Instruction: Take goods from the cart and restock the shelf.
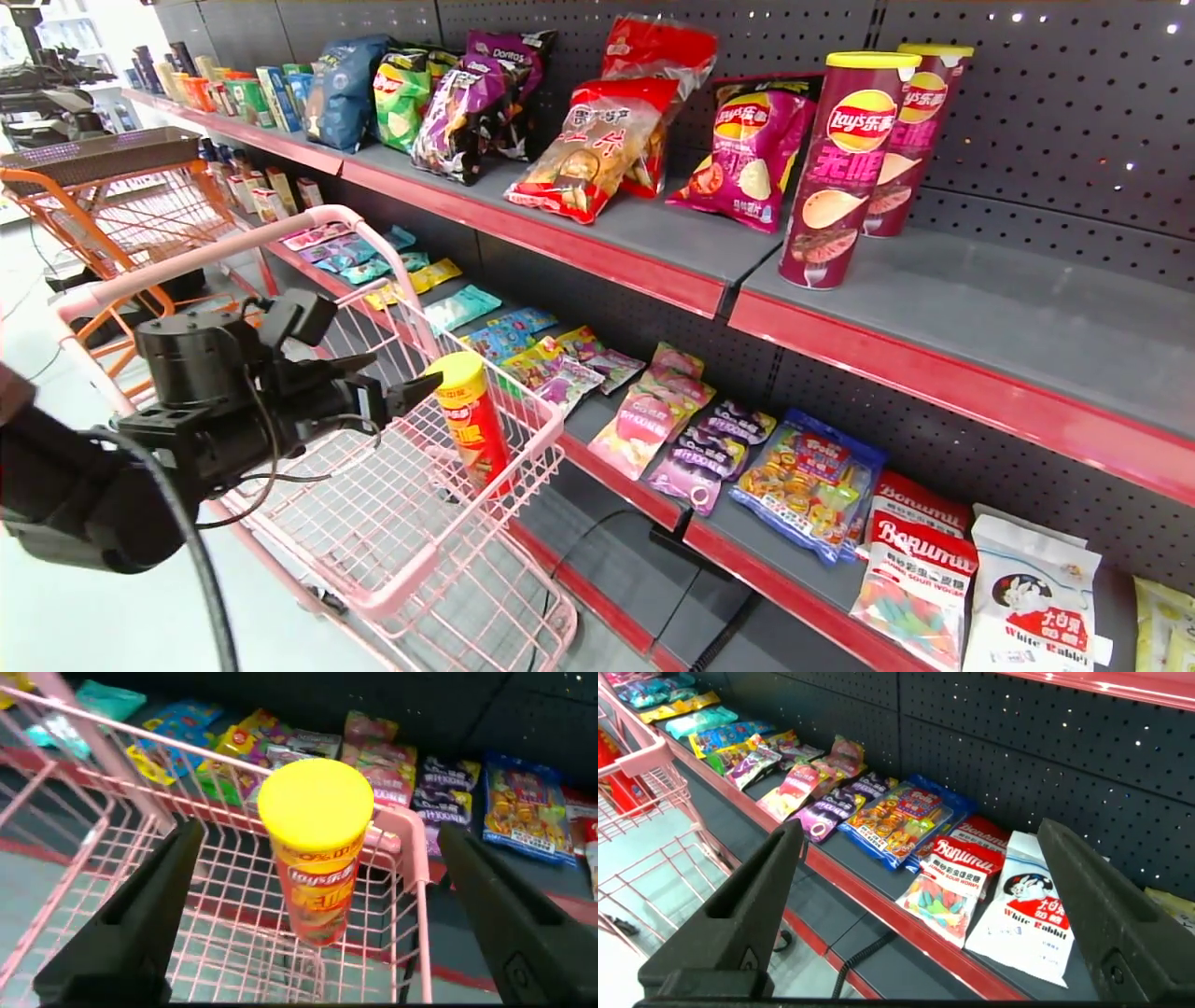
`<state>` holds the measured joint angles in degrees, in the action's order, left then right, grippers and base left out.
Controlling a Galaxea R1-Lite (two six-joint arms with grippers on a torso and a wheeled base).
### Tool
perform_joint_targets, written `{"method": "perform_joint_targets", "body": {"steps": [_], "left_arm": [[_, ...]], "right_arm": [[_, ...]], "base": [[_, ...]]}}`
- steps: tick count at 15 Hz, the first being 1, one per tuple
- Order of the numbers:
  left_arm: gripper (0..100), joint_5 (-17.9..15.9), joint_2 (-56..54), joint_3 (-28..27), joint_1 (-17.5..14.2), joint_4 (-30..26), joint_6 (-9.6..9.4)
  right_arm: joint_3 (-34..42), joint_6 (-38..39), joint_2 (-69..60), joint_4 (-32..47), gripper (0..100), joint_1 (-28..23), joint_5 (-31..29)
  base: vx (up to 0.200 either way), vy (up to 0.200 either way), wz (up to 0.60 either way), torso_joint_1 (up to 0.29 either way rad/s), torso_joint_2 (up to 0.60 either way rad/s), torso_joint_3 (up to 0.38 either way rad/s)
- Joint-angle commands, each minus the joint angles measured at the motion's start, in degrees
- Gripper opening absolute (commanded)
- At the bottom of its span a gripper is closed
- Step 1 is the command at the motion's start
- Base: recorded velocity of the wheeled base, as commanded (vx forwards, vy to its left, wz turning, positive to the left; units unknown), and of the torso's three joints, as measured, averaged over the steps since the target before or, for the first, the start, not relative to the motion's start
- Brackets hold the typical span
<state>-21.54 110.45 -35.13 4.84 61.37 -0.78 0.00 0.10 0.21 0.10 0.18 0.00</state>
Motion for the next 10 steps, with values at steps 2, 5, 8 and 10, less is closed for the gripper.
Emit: {"method": "perform_joint_targets", "body": {"steps": [2,5,8,10], "left_arm": [[100,-0.78,12.51,-4.24,2.46,4.64,-0.10],[100,-0.87,15.76,-6.53,2.63,5.78,-0.10],[100,-1.05,17.17,-7.49,3.16,5.87,-0.10],[100,-1.05,19.02,-8.11,3.16,7.54,-0.10]], "right_arm": [[0.00,-0.01,-0.03,-0.01,100,-0.01,0.00],[0.00,-0.01,-0.03,-0.01,100,-0.01,0.00],[0.00,-0.01,-0.03,-0.01,100,-0.01,0.00],[0.00,-0.01,-0.03,-0.01,100,-0.01,0.00]], "base": [[0.000,0.000,0.00,0.000,0.00,0.000],[0.000,0.000,0.00,0.000,0.00,0.000],[0.000,0.000,0.00,0.000,0.00,0.000],[0.000,0.000,0.00,0.000,0.00,0.000]]}}
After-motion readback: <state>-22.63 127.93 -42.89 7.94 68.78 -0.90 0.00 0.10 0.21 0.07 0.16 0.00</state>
